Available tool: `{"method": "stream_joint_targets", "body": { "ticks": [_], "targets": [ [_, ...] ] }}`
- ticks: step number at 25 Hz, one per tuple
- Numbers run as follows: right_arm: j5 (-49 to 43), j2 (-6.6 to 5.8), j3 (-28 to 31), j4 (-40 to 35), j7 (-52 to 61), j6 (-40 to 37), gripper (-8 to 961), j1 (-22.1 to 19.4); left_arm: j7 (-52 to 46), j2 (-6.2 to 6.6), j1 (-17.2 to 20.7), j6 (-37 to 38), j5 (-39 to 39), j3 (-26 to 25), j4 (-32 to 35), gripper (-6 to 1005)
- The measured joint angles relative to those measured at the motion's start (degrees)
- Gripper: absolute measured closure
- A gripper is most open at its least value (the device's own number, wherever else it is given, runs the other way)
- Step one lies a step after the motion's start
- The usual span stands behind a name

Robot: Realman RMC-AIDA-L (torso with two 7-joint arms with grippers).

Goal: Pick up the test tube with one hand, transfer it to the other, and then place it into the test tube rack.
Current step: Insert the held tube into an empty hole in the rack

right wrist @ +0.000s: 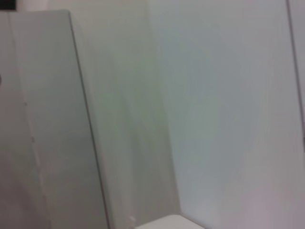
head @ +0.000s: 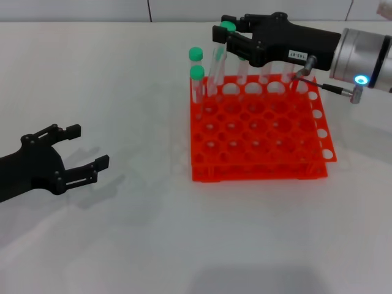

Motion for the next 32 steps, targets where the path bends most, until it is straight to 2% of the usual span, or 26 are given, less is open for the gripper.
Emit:
{"method": "stream_joint_targets", "body": {
  "ticks": [9, 32],
  "targets": [
    [0.42, 0.07, -1.37, -0.22, -0.29, 4.53, 694, 0.79, 0.19, 0.07, -1.1, -0.03, -0.68, -0.04, 0.16, 133],
    [0.51, 0.24, -3.48, 0.55, -2.56, 6.75, 692, -0.11, -0.3, 0.18, -2.76, -0.35, -0.84, -0.03, 0.27, 135]
  ]
}}
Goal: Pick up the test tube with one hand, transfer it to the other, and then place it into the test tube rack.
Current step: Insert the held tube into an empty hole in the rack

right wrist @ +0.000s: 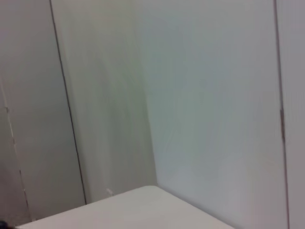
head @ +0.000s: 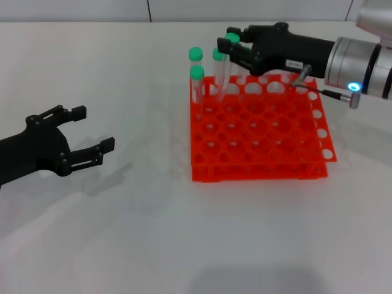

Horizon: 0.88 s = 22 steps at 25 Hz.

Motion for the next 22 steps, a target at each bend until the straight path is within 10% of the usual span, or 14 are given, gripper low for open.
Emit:
{"method": "stream_joint_targets", "body": {
  "ticks": [22],
  "targets": [
    [3.94, -0.01, -9.61, -0.48, -0.37, 5.58, 688, 0.51, 1.39, 0.01, -0.7, -0.36, 0.71, 0.0, -0.59, 136]
  ]
}}
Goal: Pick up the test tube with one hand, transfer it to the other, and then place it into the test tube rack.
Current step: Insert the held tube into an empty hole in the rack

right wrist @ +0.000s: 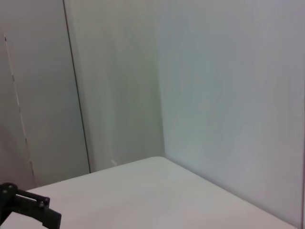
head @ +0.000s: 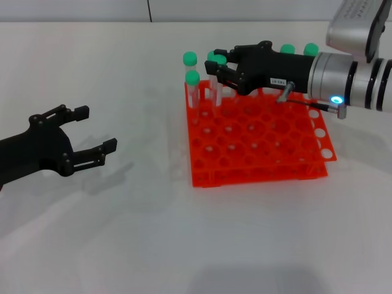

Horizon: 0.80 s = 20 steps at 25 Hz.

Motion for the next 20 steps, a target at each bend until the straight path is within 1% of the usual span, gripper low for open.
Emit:
{"method": "stream_joint_targets", "body": {
  "ticks": [7, 13, 18, 20],
  "targets": [
    [0.26, 0.0, -0.33, -0.11, 0.23, -0.09, 686, -0.03, 0.07, 0.07, 0.0, 0.0, 0.62, 0.0, 0.02, 136],
    [2.22, 0.0, -1.43, -0.29, 0.36, -0.22, 685, -0.06, 0.09, 0.08, 0.04, 0.0, 0.69, -0.14, 0.19, 137],
    [2.24, 0.0, -1.58, -0.9, 0.38, -0.28, 496, -0.5, 0.04, 0.16, 0.17, 0.0, 0.7, -0.54, 0.37, 137],
    [2.25, -0.02, -1.68, -2.25, 0.66, -0.92, 486, -1.31, 0.04, 0.16, 0.29, 0.04, 0.77, -0.94, 0.42, 137]
  ]
}}
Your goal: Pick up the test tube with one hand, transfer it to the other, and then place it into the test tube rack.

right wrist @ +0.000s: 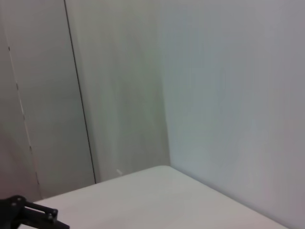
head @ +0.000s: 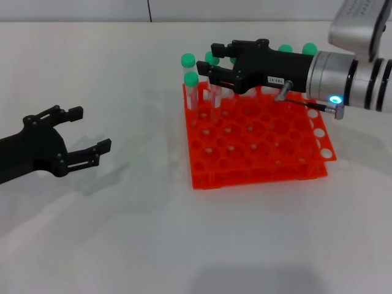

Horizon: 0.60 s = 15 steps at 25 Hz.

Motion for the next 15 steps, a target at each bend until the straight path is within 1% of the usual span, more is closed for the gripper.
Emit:
{"method": "stream_joint_targets", "body": {
  "ticks": [3, 7, 10, 12, 13, 14, 15],
  "targets": [
    [-0.01, -0.32, -0.04, -3.05, 0.62, -2.97, 472, -2.56, -0.09, 0.0, 0.05, 0.56, 0.01, -1.09, 0.04, 137],
    [-0.46, -1.13, 0.52, -8.2, 1.02, -7.24, 472, -7.81, -1.16, 0.46, -0.24, 0.88, 0.02, -1.41, 0.16, 137],
    [-1.39, -2.33, 1.43, -10.09, 1.12, -9.12, 471, -10.16, -2.04, 1.24, -0.41, 2.0, 0.01, -2.61, 0.33, 137],
    [-2.25, -3.61, 2.17, -9.55, 1.51, -10.87, 471, -10.81, -2.35, 1.88, -0.83, 3.72, 0.27, -3.48, 0.33, 138],
    [-2.78, -4.45, 2.64, -9.05, 1.85, -11.93, 471, -11.17, -2.52, 2.23, -1.21, 4.71, 0.56, -3.78, 0.26, 138],
    [-3.19, -4.88, 2.89, -8.79, 2.05, -12.53, 471, -11.4, -2.78, 2.54, -1.7, 5.62, 0.85, -3.97, 0.14, 138],
    [-4.05, -5.58, 3.48, -8.2, 2.38, -13.64, 462, -11.75, -3.17, 2.95, -2.3, 6.56, 1.29, -4.13, -0.08, 138]
  ]
}}
